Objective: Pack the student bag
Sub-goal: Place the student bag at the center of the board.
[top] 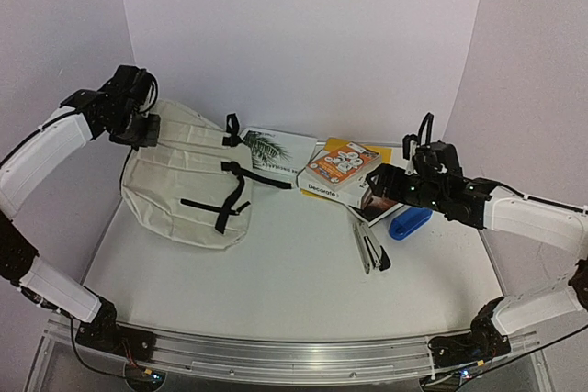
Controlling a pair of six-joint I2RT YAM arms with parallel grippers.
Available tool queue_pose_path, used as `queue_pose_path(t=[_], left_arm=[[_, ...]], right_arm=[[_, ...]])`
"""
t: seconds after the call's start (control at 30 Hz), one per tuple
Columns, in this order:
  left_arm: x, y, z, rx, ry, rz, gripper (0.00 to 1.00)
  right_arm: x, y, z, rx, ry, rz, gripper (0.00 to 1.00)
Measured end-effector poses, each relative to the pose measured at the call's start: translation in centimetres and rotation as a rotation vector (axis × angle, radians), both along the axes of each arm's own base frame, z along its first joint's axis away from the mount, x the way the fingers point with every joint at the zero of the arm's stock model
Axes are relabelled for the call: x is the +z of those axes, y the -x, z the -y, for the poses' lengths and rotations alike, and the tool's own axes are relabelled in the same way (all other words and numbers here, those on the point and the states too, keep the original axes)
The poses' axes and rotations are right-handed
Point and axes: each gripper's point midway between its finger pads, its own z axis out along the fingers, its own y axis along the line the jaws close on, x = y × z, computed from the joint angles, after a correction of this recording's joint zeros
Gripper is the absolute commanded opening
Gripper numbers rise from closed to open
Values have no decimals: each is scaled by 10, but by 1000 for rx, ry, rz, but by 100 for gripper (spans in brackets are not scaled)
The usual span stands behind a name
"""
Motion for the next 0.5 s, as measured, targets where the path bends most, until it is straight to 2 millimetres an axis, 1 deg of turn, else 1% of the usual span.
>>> queue_pose_path(t=[0.03,0.07,0.1,0.17,0.23,0.3,0.33,0.37,0.4,0.43,0.47,0.5], left_arm=[[15,-4,-2,-16,-32,34,1],[42,-11,-4,-42,-81,98,1],[56,-14,-5,-61,-108,127,1],[92,-23,-3,-100,-157,194,0],[117,-32,3,-134,-195,241,0],[129,-37,9,-164,-224,264,0],[134,-42,18,-196,-251,278,0],[132,-45,27,-229,-276,276,0],[129,-46,34,-249,-286,269,0],[119,-47,47,-292,-310,246,0],[115,-48,52,-307,-315,236,0],[97,-51,69,-357,-330,198,0]], right_arm=[[-2,-1,0,-1,3,-3,84],[-7,-2,-1,-2,12,-15,84],[-10,-2,-1,-2,16,-22,83],[-16,-3,-2,-3,24,-35,83],[-17,-4,-2,-4,24,-38,83],[-17,-4,-2,-5,22,-37,83],[-16,-4,-3,-5,18,-34,83],[-16,-4,-3,-6,17,-34,83],[-16,-5,-3,-6,17,-34,83],[-16,-5,-3,-7,16,-33,83],[-16,-5,-3,-7,16,-33,83],[-16,-5,-3,-9,16,-32,83]])
